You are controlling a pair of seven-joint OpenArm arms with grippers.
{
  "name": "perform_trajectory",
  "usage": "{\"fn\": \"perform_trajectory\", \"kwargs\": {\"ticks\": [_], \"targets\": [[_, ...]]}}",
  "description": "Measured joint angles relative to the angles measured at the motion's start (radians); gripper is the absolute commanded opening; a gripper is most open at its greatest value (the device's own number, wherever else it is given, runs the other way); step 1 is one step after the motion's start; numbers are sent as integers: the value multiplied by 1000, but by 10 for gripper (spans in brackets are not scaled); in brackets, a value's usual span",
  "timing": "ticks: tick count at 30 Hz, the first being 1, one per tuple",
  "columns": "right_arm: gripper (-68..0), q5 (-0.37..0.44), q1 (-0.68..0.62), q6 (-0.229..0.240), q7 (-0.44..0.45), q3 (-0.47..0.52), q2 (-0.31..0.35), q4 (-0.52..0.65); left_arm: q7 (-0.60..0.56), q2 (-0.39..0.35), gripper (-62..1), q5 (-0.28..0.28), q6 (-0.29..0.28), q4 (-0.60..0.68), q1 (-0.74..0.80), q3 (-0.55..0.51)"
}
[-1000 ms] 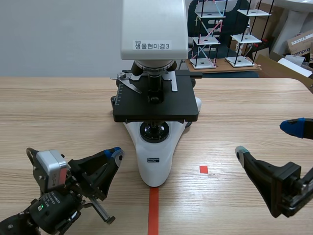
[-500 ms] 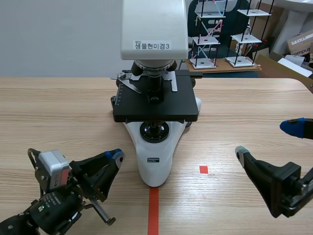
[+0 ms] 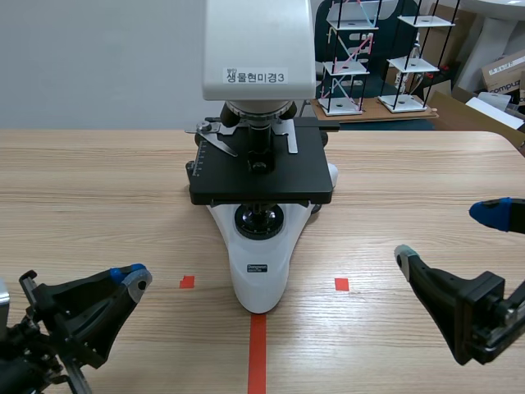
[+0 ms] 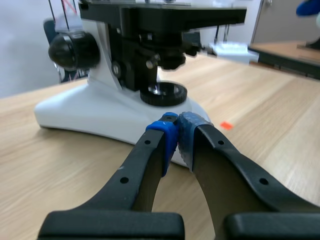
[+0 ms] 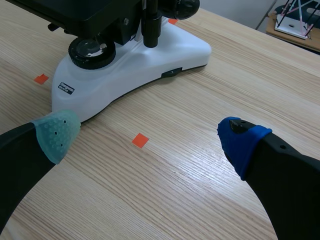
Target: Return to the home posture
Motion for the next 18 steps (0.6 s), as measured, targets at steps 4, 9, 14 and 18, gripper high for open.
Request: {"fn": "perform_trajectory", "kwargs": {"ticks": [4, 9, 14, 18], "targets": [[-71, 0, 0, 0, 0, 0, 0, 0, 92, -39, -592, 0, -15, 153, 105, -107], [-71, 0, 0, 0, 0, 0, 0, 0, 185, -64, -592, 0, -69, 311, 220, -250], [-71, 0, 0, 0, 0, 0, 0, 0, 230, -76, -529, 10, -80, 439, 358, -368], [-71, 0, 0, 0, 0, 0, 0, 0, 228, -98, -302, 19, -81, 542, 493, -458]]}}
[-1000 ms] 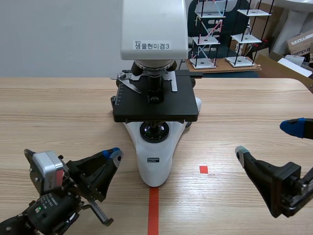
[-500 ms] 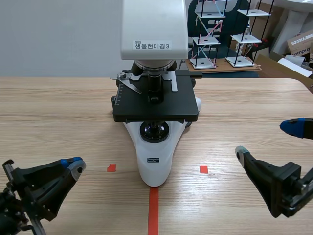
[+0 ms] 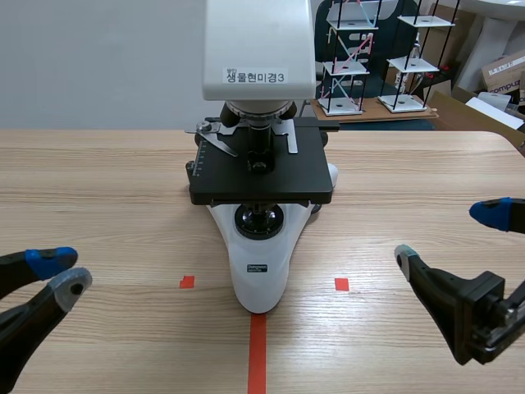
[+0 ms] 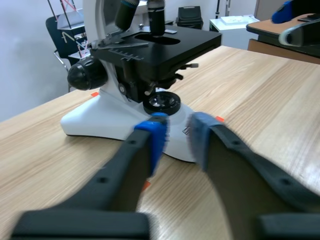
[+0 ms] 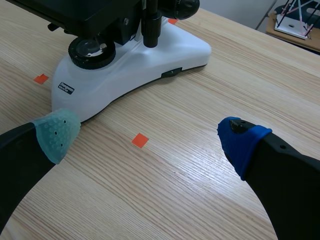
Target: Return to the home posture
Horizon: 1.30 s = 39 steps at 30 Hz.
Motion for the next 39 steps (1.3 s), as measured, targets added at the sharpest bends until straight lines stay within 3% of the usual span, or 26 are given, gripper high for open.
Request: {"fn": "perform_trajectory", "kwargs": {"ticks": [3, 5, 8, 14, 20, 39], "targets": [[-71, 0, 0, 0, 0, 0, 0, 0, -9, 0, -84, 0, 1, 55, 77, -59], [-71, 0, 0, 0, 0, 0, 0, 0, -9, 0, -34, -3, 6, 84, 117, -85], [-71, 0, 0, 0, 0, 0, 0, 0, -7, 0, -26, -20, 40, 118, 164, -114], [-71, 0, 0, 0, 0, 0, 0, 0, -6, 0, -26, -19, 42, 166, 233, -171], [-71, 0, 0, 0, 0, 0, 0, 0, 1, 0, -26, -19, 65, 171, 235, -174], [-71, 0, 0, 0, 0, 0, 0, 0, 1, 0, -28, -19, 65, 171, 232, -174]]}}
